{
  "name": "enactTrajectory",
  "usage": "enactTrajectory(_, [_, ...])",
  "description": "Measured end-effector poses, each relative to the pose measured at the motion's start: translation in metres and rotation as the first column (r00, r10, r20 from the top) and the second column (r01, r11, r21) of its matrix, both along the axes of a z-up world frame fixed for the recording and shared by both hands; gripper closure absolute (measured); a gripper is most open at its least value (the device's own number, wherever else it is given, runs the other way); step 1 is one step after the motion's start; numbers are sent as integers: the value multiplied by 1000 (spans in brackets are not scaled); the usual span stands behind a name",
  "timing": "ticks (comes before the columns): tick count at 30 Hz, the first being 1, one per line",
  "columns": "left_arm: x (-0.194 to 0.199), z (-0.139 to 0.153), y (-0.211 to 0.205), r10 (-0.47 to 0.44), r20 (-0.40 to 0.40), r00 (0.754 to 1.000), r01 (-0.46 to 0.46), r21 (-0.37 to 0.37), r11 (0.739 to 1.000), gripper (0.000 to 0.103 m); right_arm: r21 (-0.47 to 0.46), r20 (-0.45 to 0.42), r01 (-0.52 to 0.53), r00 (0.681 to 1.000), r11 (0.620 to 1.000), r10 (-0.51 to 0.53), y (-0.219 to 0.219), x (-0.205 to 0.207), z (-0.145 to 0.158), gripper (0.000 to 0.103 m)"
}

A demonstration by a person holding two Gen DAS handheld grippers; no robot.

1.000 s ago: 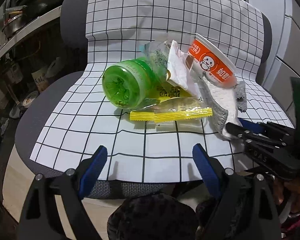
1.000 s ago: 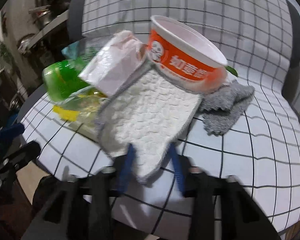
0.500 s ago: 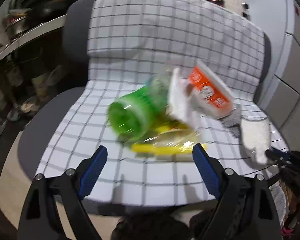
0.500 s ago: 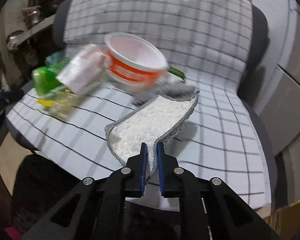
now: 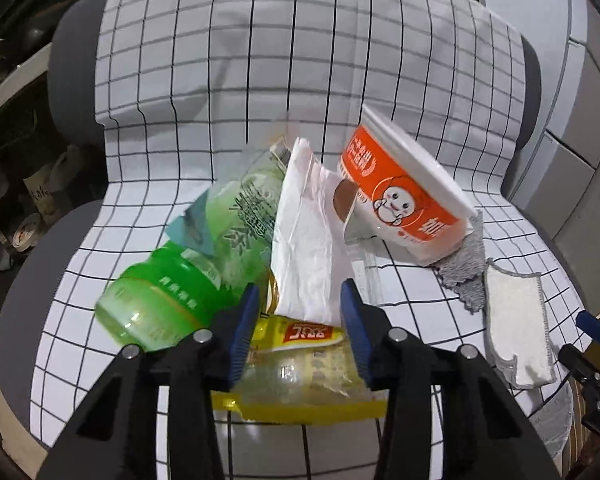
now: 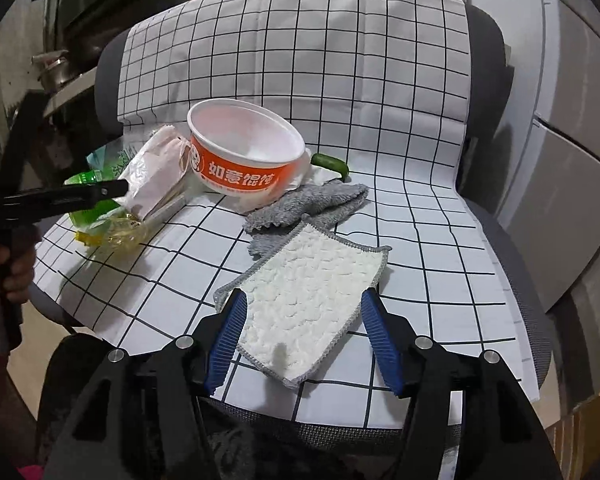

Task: Collect trash
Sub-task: 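Grasp the white paper tissue with the left tool while the right tool holds the pad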

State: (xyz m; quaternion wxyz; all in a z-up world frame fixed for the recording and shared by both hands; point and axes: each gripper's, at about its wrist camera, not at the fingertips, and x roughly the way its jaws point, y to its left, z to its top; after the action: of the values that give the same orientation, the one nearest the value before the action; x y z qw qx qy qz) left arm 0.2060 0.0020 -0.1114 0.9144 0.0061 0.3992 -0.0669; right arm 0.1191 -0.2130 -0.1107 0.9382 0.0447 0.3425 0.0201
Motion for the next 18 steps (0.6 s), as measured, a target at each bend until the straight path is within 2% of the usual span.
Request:
enactTrajectory(4, [5, -6, 2, 7, -23, 1000, -8, -20, 1000, 63, 28, 0, 7, 1000, 1000, -7, -8, 2, -1, 42])
enactTrajectory(6, [8, -8, 0, 4, -29, 1000, -4, -17, 1000, 69, 39, 1, 17, 1000, 999, -17, -11, 2, -2, 42])
enactTrajectory(8, [8, -8, -2, -11, -28, 1000, 10, -25, 1000, 81, 46, -1, 24, 1000, 999, -24, -15, 2, -3, 42])
enactTrajectory(12, [4, -5, -11, -44, -4, 999, 44, -30, 999, 87, 64, -4, 39, 999, 997, -39, -20, -1, -3, 42])
enactTrajectory(14, [2, -2, -13, -61, 2, 998, 61, -52, 997, 97, 66, -3, 45, 999, 997, -45, -21, -3, -2, 42])
enactTrajectory(18, [-9, 7, -19, -96, 24, 995, 98, -90, 991, 98, 66, 6, 52, 999, 996, -53, -23, -9, 1, 42])
